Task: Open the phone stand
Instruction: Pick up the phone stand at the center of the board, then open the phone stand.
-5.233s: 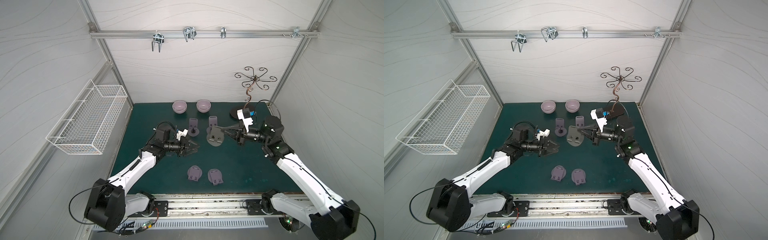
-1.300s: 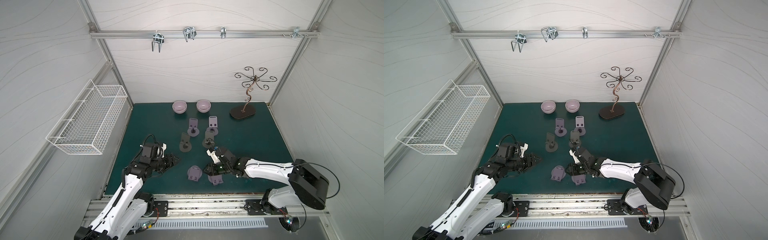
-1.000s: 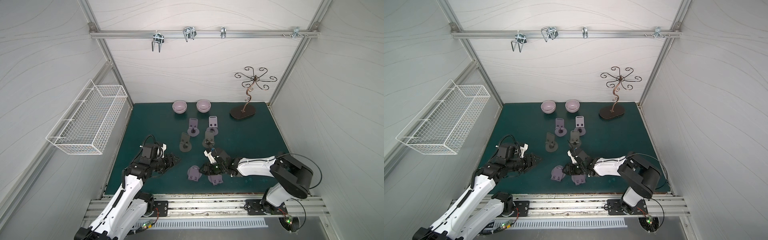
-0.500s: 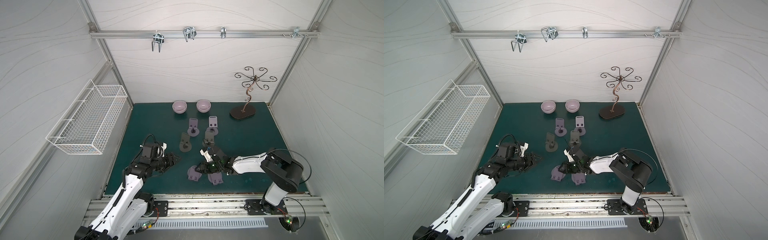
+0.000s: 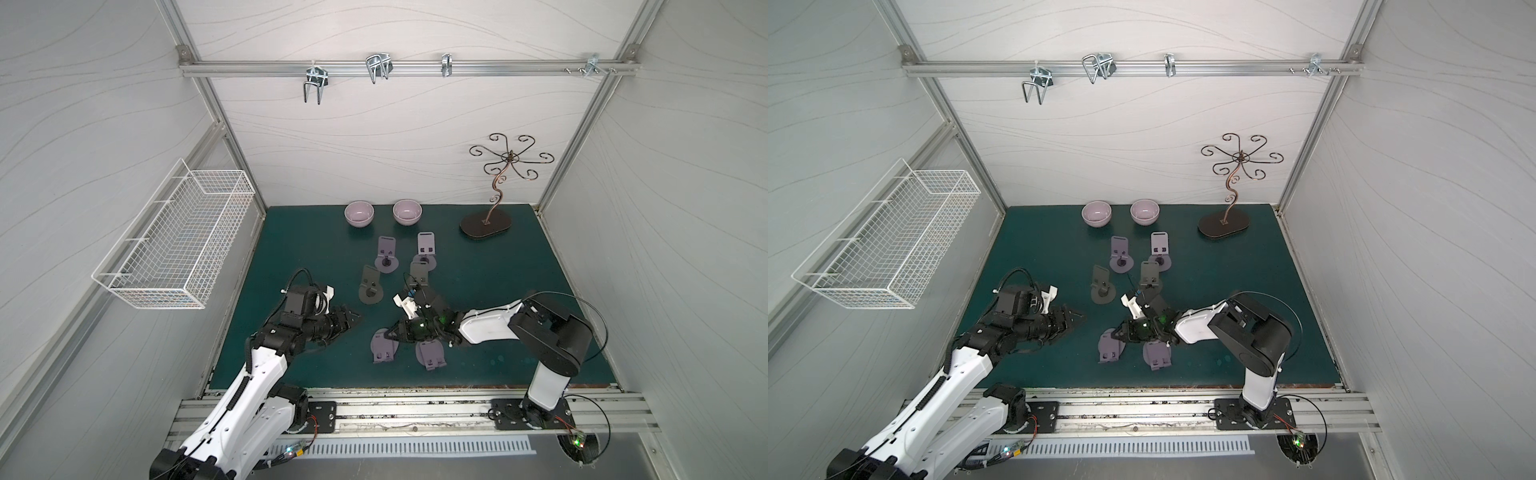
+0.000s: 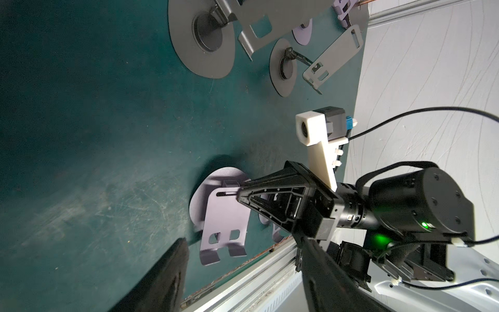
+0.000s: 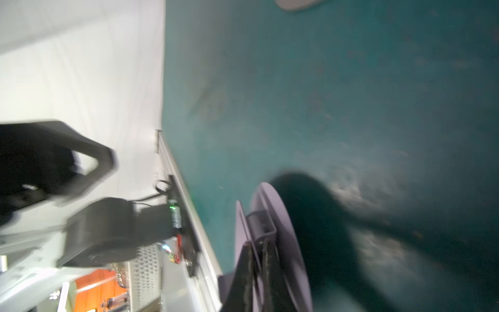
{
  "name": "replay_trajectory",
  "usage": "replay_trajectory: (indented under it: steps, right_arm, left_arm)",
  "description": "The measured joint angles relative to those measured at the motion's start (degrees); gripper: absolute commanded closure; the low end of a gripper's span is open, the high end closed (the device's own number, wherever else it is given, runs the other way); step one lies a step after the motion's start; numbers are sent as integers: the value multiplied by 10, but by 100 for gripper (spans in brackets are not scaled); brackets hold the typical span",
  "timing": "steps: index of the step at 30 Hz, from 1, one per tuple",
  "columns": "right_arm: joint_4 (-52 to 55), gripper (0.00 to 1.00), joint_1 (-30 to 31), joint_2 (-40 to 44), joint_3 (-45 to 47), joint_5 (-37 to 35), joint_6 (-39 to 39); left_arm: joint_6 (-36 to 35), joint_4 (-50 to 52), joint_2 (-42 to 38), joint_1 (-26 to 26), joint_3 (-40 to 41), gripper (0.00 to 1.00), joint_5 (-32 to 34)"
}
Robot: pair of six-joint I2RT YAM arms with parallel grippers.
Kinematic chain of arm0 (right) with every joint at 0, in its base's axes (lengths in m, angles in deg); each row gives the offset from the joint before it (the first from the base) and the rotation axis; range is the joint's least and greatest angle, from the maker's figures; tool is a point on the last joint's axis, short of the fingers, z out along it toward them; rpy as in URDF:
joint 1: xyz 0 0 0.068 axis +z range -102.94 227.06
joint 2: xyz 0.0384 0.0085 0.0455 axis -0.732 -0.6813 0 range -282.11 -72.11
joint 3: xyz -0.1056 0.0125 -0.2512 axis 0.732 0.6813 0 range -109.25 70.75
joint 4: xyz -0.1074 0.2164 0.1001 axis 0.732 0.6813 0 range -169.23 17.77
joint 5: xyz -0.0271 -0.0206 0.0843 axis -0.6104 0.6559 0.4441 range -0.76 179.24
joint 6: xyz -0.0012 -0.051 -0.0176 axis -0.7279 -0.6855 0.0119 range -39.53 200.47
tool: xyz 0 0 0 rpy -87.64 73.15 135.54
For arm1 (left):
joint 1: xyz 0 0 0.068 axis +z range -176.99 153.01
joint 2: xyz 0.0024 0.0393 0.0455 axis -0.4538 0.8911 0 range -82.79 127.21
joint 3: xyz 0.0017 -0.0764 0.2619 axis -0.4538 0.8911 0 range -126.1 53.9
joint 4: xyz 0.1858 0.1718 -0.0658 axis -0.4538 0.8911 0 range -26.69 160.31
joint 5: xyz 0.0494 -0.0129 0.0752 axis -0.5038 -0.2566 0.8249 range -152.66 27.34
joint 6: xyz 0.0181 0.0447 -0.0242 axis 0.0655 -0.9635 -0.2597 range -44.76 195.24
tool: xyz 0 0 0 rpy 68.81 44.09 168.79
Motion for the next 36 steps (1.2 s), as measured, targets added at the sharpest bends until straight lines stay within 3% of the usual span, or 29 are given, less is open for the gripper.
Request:
replay_trajectory:
  steps: [12, 17, 24, 30, 36]
  right_arm:
    - [-7, 100, -16, 28, 18, 46, 12]
    - [5, 100, -65, 125, 49, 101, 38]
    - [10, 100, -117, 296, 50, 169, 72]
    - [-10, 100, -140, 353, 59, 209, 122]
    - [-122, 100, -143, 324, 96, 229, 208]
  left_arm:
    - [1, 2, -10, 2, 0, 33, -9]
    - [7, -11, -36, 11, 0, 37, -46]
    - [49, -111, -37, 11, 1, 39, -143]
    - [70, -182, -50, -49, 1, 41, -181]
    - [86, -231, -40, -105, 0, 46, -182]
